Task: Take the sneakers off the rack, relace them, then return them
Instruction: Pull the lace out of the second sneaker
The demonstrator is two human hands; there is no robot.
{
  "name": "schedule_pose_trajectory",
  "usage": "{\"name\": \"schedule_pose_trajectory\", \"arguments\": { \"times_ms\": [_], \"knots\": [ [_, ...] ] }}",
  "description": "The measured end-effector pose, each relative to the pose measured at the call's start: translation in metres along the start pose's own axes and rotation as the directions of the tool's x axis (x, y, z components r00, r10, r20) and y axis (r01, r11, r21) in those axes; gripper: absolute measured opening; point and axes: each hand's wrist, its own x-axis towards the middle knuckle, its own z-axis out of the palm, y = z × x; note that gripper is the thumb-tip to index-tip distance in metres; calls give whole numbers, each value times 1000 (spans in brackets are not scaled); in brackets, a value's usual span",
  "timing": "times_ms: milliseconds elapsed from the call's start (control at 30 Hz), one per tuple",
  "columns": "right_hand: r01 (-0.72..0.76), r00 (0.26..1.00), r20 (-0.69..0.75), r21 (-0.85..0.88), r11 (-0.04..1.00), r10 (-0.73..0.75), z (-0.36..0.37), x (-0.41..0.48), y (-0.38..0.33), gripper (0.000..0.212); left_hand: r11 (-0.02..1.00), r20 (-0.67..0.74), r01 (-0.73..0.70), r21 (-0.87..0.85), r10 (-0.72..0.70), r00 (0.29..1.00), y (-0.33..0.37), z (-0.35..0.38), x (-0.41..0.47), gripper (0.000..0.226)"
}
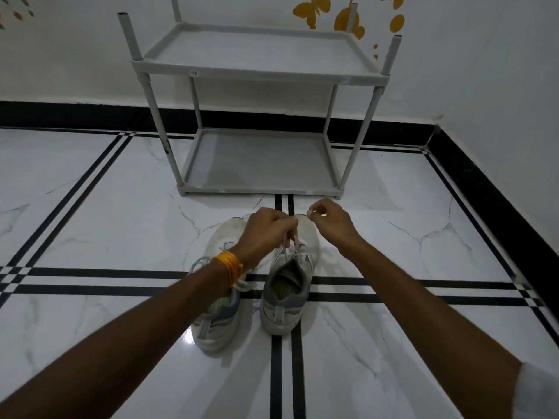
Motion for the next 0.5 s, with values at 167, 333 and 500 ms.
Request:
{"name": "schedule_pose_trajectory", "arguments": {
  "times_ms": [167, 333, 500],
  "knots": [
    [14, 983, 179, 177, 984, -46, -22, -44, -16, 15, 920, 138, 293, -258, -265, 954, 4, -2, 1, 16],
    [47, 961, 265, 115, 992, -76, -13, -57, -7, 25, 917, 104, 281, -284, -262, 959, 4, 0, 2, 16],
    [-1, 940, 338, 114, 993, -38, -12, -56, -11, 8, 938, 86, 230, -260, -215, 973, -1, -5, 4, 27]
  ]
}}
